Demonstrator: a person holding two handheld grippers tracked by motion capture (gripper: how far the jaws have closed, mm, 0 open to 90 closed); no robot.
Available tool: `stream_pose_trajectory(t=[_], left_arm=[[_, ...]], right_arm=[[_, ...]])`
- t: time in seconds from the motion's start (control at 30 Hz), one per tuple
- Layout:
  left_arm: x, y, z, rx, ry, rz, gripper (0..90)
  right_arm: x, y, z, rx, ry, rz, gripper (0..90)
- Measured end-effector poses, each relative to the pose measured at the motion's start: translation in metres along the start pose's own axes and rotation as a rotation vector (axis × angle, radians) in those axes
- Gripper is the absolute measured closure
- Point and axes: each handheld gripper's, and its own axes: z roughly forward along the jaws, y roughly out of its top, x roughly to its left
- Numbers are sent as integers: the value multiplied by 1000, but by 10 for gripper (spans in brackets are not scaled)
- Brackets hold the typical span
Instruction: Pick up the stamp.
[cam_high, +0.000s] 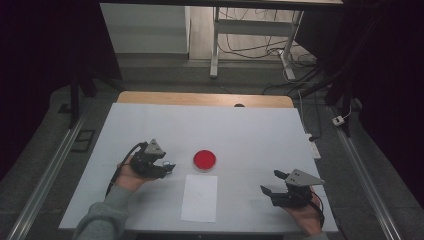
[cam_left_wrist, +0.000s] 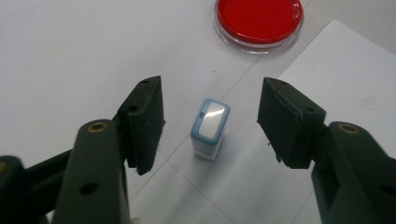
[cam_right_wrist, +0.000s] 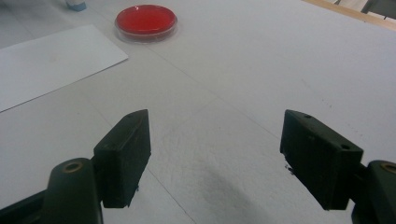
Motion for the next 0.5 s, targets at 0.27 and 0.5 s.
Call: stream_pose_trajectory(t=[0.27, 0.5], left_arm=[[0, -1, 5, 22, -24, 14, 504], [1, -2, 8, 40, -24, 24, 574]], right_arm=[[0, 0, 0, 4, -6, -3, 248], [0, 0, 0, 5, -5, -2, 248]])
